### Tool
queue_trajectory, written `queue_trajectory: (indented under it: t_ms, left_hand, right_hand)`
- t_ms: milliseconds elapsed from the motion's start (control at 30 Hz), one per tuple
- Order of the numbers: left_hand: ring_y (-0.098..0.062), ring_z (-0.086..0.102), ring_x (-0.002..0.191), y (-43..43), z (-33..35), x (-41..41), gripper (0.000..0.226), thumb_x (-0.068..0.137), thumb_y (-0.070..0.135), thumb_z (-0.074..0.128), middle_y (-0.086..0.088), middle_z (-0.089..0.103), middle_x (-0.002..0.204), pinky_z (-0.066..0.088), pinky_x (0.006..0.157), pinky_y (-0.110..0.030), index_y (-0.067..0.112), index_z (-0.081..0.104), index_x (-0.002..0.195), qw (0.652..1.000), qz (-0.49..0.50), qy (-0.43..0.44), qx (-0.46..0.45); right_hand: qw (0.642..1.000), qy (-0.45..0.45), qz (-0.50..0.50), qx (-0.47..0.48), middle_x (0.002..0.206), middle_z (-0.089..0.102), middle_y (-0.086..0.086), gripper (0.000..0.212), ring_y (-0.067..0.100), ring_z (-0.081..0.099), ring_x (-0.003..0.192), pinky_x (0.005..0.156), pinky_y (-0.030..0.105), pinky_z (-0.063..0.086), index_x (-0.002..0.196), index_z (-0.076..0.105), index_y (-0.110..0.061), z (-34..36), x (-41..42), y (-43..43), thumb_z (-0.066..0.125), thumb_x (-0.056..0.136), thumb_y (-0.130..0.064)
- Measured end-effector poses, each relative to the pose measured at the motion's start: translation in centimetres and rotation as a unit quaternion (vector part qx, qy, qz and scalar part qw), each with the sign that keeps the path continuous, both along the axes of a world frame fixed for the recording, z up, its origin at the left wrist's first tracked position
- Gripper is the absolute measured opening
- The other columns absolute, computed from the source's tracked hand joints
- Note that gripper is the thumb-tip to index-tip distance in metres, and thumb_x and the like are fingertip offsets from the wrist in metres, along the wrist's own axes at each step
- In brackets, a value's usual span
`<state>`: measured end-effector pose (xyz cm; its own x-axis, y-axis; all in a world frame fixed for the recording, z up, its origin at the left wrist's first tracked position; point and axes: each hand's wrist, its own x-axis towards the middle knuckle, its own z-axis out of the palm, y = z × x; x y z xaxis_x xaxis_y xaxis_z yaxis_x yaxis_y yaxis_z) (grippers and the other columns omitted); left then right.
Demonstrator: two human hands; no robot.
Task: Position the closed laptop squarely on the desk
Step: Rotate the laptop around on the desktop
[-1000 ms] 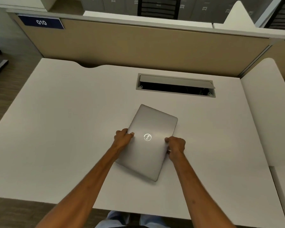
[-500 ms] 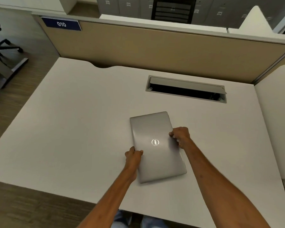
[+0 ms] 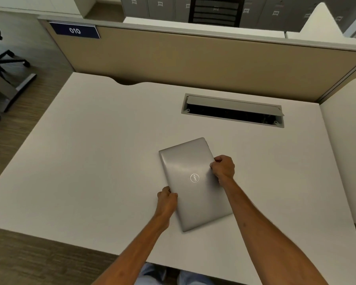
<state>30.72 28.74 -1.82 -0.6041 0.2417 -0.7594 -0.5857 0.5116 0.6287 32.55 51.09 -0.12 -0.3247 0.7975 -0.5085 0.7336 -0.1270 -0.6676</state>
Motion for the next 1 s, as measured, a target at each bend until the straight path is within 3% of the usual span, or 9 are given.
queue_trajectory:
  t_ms: [133, 233, 367, 533, 633, 733, 833, 1000]
  left_hand:
    - [-0.041, 0.040, 0.152, 0.3, 0.7, -2.0, 0.071, 0.099, -0.003, 0.045, -0.019, 0.038, 0.162, 0.037, 0.126, -0.053, 0.001, 0.025, 0.168, 0.960, -0.135, 0.217, -0.113]
    - [-0.035, 0.045, 0.148, 1.8, 1.4, -5.3, 0.066, 0.100, -0.004, 0.047, -0.014, 0.048, 0.155, 0.040, 0.120, -0.047, 0.010, 0.038, 0.164, 0.901, -0.212, 0.361, -0.116]
    - [-0.029, 0.040, 0.157, 4.4, 2.1, -10.2, 0.061, 0.092, -0.008, 0.052, -0.008, 0.058, 0.151, 0.033, 0.126, -0.038, 0.014, 0.063, 0.148, 0.800, -0.395, 0.436, -0.119]
    - [-0.029, 0.040, 0.158, 7.6, 2.2, -13.3, 0.063, 0.097, -0.006, 0.046, -0.009, 0.052, 0.160, 0.034, 0.129, -0.039, 0.013, 0.054, 0.157, 0.738, -0.460, 0.477, -0.125]
    - [-0.034, 0.038, 0.158, 8.7, 2.0, -13.8, 0.052, 0.107, 0.007, 0.045, -0.012, 0.047, 0.163, 0.035, 0.127, -0.043, 0.011, 0.047, 0.159, 0.723, -0.496, 0.457, -0.149]
    - [-0.037, 0.042, 0.155, 9.4, 1.8, -14.1, 0.047, 0.115, 0.022, 0.040, -0.015, 0.048, 0.162, 0.038, 0.124, -0.048, 0.009, 0.045, 0.159, 0.721, -0.524, 0.420, -0.170]
    - [-0.042, 0.048, 0.147, 9.9, 1.6, -14.4, 0.049, 0.117, 0.031, 0.038, -0.019, 0.049, 0.159, 0.043, 0.119, -0.053, 0.007, 0.042, 0.160, 0.733, -0.529, 0.392, -0.172]
    - [-0.042, 0.043, 0.149, 10.7, 1.3, -14.9, 0.051, 0.117, 0.038, 0.038, -0.019, 0.043, 0.160, 0.042, 0.120, -0.059, 0.005, 0.049, 0.155, 0.758, -0.511, 0.362, -0.180]
  right_hand:
    - [0.996, 0.007, -0.077, 0.049, 0.133, 0.066, 0.011, 0.038, 0.033, 0.058, 0.130, 0.110, 0.051, 0.048, 0.127, 0.070, -0.009, -0.3, 1.2, -2.6, 0.066, 0.090, -0.007]
    - [0.981, 0.007, -0.163, 0.107, 0.134, 0.059, 0.009, 0.035, 0.033, 0.052, 0.132, 0.105, 0.050, 0.043, 0.127, 0.067, -0.015, -0.9, 3.5, -6.2, 0.066, 0.092, -0.009]
    - [0.948, -0.008, -0.302, 0.095, 0.132, 0.056, 0.009, 0.043, 0.034, 0.052, 0.130, 0.103, 0.053, 0.042, 0.130, 0.059, -0.015, -1.4, 6.3, -10.7, 0.068, 0.090, -0.007]
    - [0.888, 0.007, -0.457, -0.050, 0.143, 0.046, 0.017, 0.048, 0.040, 0.048, 0.133, 0.108, 0.058, 0.042, 0.135, 0.049, -0.007, -1.5, 8.1, -13.1, 0.065, 0.089, -0.002]
    - [0.864, 0.009, -0.488, -0.124, 0.146, 0.046, 0.023, 0.046, 0.045, 0.052, 0.129, 0.099, 0.051, 0.049, 0.134, 0.053, 0.002, -1.9, 8.4, -14.2, 0.064, 0.089, 0.001]
    - [0.868, 0.018, -0.477, -0.137, 0.139, 0.050, 0.027, 0.029, 0.049, 0.059, 0.118, 0.098, 0.052, 0.056, 0.119, 0.065, 0.008, -2.4, 7.9, -14.8, 0.061, 0.092, -0.003]
    - [0.867, 0.007, -0.481, -0.128, 0.141, 0.048, 0.028, 0.035, 0.050, 0.055, 0.125, 0.099, 0.052, 0.055, 0.126, 0.060, 0.007, -2.3, 7.1, -14.8, 0.064, 0.095, -0.009]
    - [0.858, -0.003, -0.497, -0.129, 0.145, 0.045, 0.027, 0.042, 0.048, 0.051, 0.130, 0.103, 0.059, 0.053, 0.130, 0.052, 0.004, -2.3, 6.4, -14.4, 0.069, 0.093, -0.007]
